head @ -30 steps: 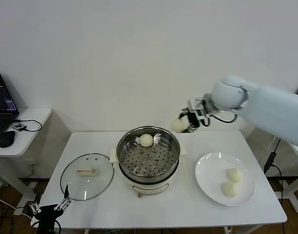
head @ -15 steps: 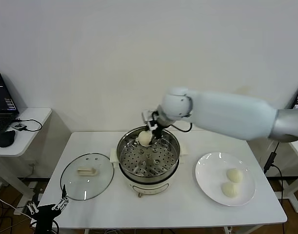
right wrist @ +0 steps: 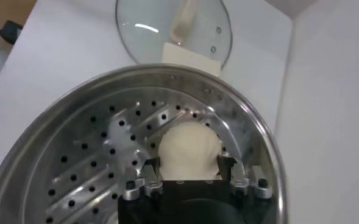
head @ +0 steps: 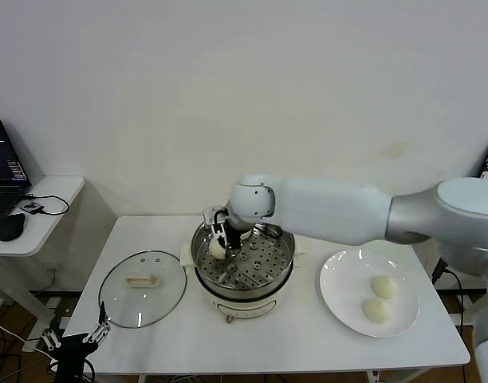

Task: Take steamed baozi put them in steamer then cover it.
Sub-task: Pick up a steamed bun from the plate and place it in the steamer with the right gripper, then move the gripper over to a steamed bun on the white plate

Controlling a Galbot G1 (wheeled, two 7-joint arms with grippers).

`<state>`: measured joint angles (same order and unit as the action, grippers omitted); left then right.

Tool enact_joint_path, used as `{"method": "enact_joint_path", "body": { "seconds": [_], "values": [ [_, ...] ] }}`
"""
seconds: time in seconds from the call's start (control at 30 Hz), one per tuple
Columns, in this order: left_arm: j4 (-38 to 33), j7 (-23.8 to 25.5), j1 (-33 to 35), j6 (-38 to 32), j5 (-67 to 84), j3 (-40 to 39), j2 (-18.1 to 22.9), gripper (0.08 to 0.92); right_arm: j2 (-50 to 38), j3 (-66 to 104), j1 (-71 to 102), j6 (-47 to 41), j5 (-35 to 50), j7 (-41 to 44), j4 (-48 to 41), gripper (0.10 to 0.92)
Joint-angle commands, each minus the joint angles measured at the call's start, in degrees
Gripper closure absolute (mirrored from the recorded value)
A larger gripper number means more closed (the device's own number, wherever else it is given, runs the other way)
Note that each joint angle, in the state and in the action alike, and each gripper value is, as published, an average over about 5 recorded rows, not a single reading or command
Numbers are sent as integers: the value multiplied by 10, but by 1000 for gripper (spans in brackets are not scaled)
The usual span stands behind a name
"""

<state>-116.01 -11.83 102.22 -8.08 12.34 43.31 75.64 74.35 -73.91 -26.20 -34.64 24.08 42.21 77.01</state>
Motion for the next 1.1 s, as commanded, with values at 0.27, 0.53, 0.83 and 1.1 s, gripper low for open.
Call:
{"method": "enact_joint_path", "body": {
  "seconds": [0.27, 0.53, 0.83, 1.1],
  "values": [
    [-1, 0, 1, -1, 0, 1, 0, 177, 10, 12, 3, -6, -6, 0, -11, 306],
    [0, 0, 1, -1, 0, 0, -1, 177, -101, 33, -80, 69, -44, 131, 48, 205],
    [4, 1, -8, 1, 1, -6, -6, 177, -312, 17, -146, 152, -99, 212, 159, 203],
    [4, 2, -8, 3, -4, -20, -9, 177, -478, 2, -118, 169, -175, 211, 229, 202]
  ]
}}
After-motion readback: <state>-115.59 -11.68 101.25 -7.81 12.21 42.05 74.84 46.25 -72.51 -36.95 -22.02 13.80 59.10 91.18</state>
